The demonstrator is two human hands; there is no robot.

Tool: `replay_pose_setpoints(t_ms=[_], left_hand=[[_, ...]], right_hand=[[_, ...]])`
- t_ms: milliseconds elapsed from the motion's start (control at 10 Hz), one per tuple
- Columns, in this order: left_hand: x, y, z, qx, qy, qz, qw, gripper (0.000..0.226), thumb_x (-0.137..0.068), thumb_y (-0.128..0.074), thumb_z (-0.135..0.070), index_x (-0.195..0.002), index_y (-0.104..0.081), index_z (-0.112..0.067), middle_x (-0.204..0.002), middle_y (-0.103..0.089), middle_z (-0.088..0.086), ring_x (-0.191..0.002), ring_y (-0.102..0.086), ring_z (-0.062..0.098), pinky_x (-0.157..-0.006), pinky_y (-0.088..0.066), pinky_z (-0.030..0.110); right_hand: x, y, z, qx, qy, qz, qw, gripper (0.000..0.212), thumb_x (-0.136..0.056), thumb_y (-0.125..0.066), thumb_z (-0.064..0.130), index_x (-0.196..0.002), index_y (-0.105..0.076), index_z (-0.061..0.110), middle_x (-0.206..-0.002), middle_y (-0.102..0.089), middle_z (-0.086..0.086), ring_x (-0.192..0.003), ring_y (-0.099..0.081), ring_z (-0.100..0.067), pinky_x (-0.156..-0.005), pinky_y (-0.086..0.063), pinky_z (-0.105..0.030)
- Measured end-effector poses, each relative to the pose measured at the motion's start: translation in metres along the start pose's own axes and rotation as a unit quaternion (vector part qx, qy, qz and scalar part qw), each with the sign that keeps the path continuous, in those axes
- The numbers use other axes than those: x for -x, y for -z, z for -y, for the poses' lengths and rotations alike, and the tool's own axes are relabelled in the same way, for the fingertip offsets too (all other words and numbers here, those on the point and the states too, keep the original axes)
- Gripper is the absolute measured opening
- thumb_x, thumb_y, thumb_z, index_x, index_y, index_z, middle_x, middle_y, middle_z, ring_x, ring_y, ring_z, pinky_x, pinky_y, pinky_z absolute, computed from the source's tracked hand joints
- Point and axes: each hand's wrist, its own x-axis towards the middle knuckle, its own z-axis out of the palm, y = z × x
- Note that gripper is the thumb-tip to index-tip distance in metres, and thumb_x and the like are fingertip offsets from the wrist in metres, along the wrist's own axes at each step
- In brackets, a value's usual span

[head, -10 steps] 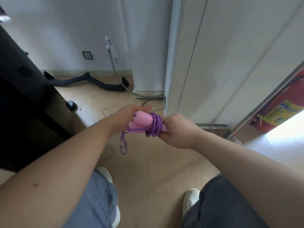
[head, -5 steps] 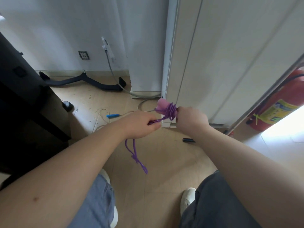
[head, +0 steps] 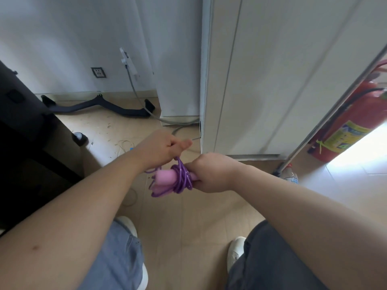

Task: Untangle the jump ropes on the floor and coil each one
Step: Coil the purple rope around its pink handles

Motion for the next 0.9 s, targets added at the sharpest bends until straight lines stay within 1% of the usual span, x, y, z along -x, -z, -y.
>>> replay_pose_setpoints(t_ms=[100, 200, 300, 400, 500, 600, 700, 800, 900], left_hand=[[-0.003, -0.002, -0.010, 0.133, 0.027, 0.024, 0.990, 0.074, -0.090, -0.050, -0.071, -0.068, -0.064, -0.002, -0.064, -0.064, 0.006, -0.060, -0.059, 0.010, -0.071, -0.050, 0.044], [-0.010, -0.018, -0.003, 0.046, 0.278, -0.359, 0.890, 0.016, -0.103, -0.053, -0.025, -0.110, -0.062, -0.014, -0.101, -0.064, 0.007, -0.092, -0.064, 0.010, -0.083, -0.052, 0.023], [0.001, -0.031, -0.012, 0.176, 0.183, 0.063, 0.965, 0.034, -0.105, -0.042, -0.032, -0.079, -0.056, -0.015, -0.062, -0.051, -0.003, -0.056, -0.042, 0.014, -0.051, -0.037, 0.024], [0.002, -0.023, -0.010, 0.057, 0.131, 0.107, 0.984, 0.054, -0.102, -0.029, -0.059, -0.080, -0.062, -0.022, -0.067, -0.058, -0.004, -0.060, -0.051, 0.013, -0.057, -0.039, 0.029], [0.003, -0.033, -0.011, -0.045, 0.066, 0.133, 0.988, 0.037, -0.104, -0.036, -0.050, -0.087, -0.061, -0.028, -0.078, -0.060, -0.005, -0.073, -0.057, 0.012, -0.063, -0.042, 0.030], [0.008, -0.026, -0.024, -0.086, -0.008, 0.150, 0.985, 0.034, -0.103, -0.042, -0.048, -0.085, -0.061, -0.026, -0.075, -0.062, -0.004, -0.070, -0.059, 0.015, -0.065, -0.046, 0.032], [0.002, -0.022, -0.023, -0.186, -0.111, 0.085, 0.973, 0.043, -0.100, -0.038, -0.057, -0.074, -0.057, -0.028, -0.064, -0.057, -0.006, -0.060, -0.055, 0.011, -0.057, -0.044, 0.033], [-0.002, -0.007, -0.018, -0.227, -0.127, 0.011, 0.966, 0.064, -0.093, -0.025, -0.072, -0.076, -0.067, -0.027, -0.063, -0.059, -0.006, -0.059, -0.054, 0.009, -0.055, -0.046, 0.035], [-0.008, 0.000, -0.002, -0.257, -0.111, -0.037, 0.959, 0.081, -0.086, -0.013, -0.081, -0.067, -0.063, -0.020, -0.060, -0.056, -0.002, -0.057, -0.053, 0.013, -0.053, -0.047, 0.039]], right_hand=[[0.006, 0.003, 0.008, -0.142, 0.003, -0.070, 0.987, 0.019, -0.092, -0.064, 0.029, -0.080, -0.050, 0.028, -0.073, -0.064, -0.002, -0.063, -0.043, -0.023, -0.062, -0.033, -0.029], [0.007, 0.010, 0.009, -0.222, -0.081, -0.130, 0.963, 0.027, -0.095, -0.062, 0.031, -0.071, -0.050, 0.027, -0.063, -0.056, 0.006, -0.064, -0.049, -0.025, -0.060, -0.036, -0.031], [0.000, 0.016, -0.002, -0.241, -0.183, -0.200, 0.932, 0.016, -0.094, -0.056, 0.030, -0.081, -0.058, 0.020, -0.079, -0.066, -0.005, -0.076, -0.061, -0.034, -0.066, -0.049, -0.034], [-0.007, 0.016, -0.031, -0.209, -0.305, -0.219, 0.903, 0.013, -0.092, -0.049, 0.027, -0.085, -0.057, 0.020, -0.086, -0.069, -0.011, -0.081, -0.063, -0.037, -0.069, -0.052, -0.036], [-0.003, 0.010, -0.056, -0.099, -0.374, -0.132, 0.913, 0.015, -0.092, -0.047, 0.023, -0.096, -0.060, 0.017, -0.090, -0.066, -0.009, -0.086, -0.064, -0.035, -0.068, -0.048, -0.035], [0.004, 0.002, -0.058, 0.012, -0.392, -0.018, 0.920, 0.023, -0.094, -0.049, 0.015, -0.110, -0.065, 0.013, -0.085, -0.056, -0.004, -0.092, -0.065, -0.031, -0.067, -0.049, -0.035], [0.001, -0.007, -0.045, 0.082, -0.329, 0.046, 0.940, 0.024, -0.094, -0.049, 0.015, -0.112, -0.065, 0.013, -0.100, -0.064, -0.007, -0.095, -0.066, -0.031, -0.065, -0.047, -0.035], [-0.005, -0.016, -0.030, 0.102, -0.223, 0.094, 0.965, 0.022, -0.091, -0.051, 0.018, -0.107, -0.065, 0.016, -0.096, -0.062, -0.007, -0.086, -0.064, -0.032, -0.065, -0.049, -0.035], [-0.007, -0.016, -0.014, 0.088, -0.134, 0.117, 0.980, 0.021, -0.091, -0.048, 0.021, -0.106, -0.063, 0.020, -0.081, -0.054, -0.002, -0.079, -0.061, -0.033, -0.065, -0.049, -0.034]])
